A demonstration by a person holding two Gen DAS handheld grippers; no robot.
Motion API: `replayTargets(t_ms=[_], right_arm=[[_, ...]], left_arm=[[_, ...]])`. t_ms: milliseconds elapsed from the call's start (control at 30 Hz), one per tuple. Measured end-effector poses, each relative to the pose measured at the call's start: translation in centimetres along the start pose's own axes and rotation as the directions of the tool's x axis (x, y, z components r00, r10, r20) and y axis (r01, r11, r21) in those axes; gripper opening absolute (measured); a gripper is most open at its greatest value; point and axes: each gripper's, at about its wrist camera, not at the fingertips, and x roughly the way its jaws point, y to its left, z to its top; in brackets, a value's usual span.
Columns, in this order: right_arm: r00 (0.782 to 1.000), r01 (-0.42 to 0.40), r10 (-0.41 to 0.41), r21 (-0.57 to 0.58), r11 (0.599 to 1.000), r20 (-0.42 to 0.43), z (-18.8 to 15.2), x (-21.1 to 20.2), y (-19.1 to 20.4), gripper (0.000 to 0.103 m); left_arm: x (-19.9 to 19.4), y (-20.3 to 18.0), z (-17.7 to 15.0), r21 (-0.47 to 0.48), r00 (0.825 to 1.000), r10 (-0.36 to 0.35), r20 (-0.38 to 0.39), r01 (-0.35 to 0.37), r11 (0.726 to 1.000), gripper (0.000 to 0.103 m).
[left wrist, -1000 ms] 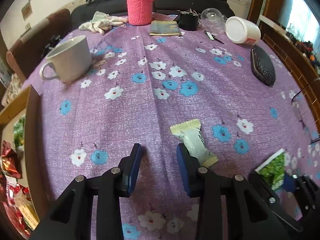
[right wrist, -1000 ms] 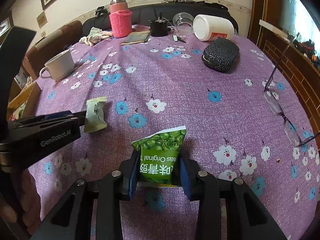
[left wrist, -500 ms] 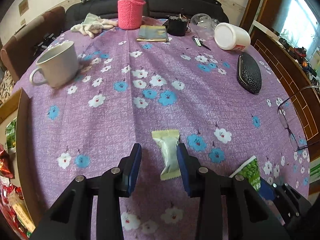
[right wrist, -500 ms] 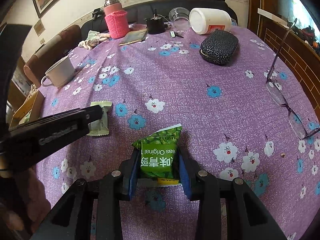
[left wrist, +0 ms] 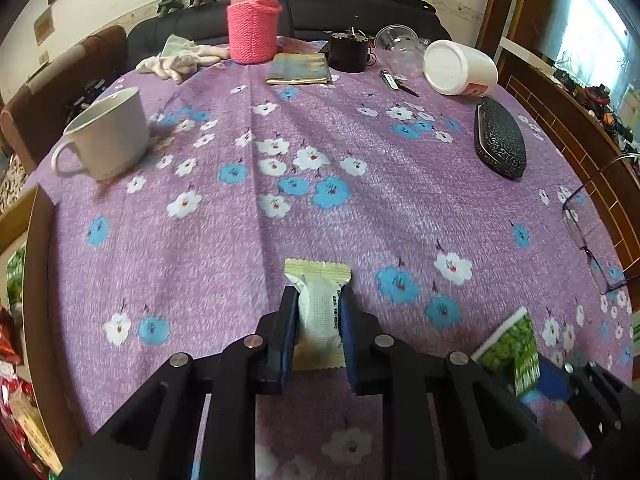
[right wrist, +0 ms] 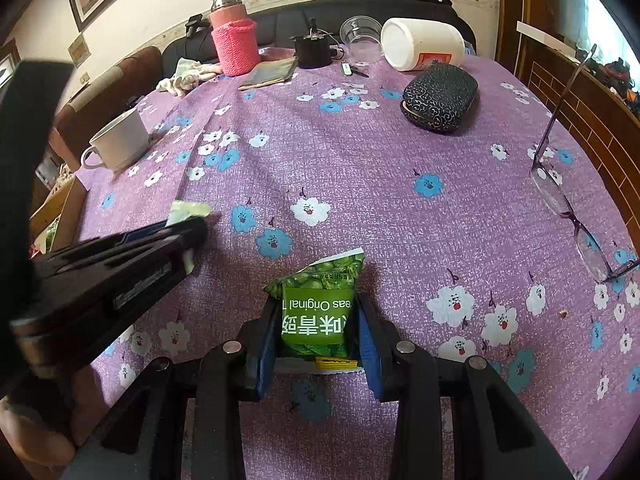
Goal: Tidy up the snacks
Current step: 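Grasp the cream wrapped candy with the left gripper, then carry cream candy with left gripper while right carries green bag over the box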
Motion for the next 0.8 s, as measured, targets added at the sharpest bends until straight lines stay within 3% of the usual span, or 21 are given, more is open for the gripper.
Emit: replayTargets(t_ms=[167,433,567,800], right_arm=[[1.0,0.011,-0.011,-0.014,1.0,0.005,0.0,0.0,0.3,0.034],[0.996,-0.039,0.047,-0.101,0.994,0.073,-0.4,-1.5,2.7,0.033],[0.99,-0.063,0.08,-0.145,0.987,0.115,-0.8,-2.4,4.0,0.033],[0.984,-0.084,0.109,-0.175,0.981,0.137,-1.1,-2.9,5.1,0.033]], left_arm=[[-1.8,0.9,-1.9,0.015,1.0,-0.013,0.014,0.012,1.0,0.019],[-4.8,2.2,-6.0,0.058,0.995,0.044,0.088,-0.049,0.997,0.019],[-5.3,3.3,-6.2,0.025,0.982,0.101,0.16,-0.106,0.994,0.019],[-5.2,4.6,-5.8,0.002,0.984,0.073,0.16,-0.074,0.997,0.019]])
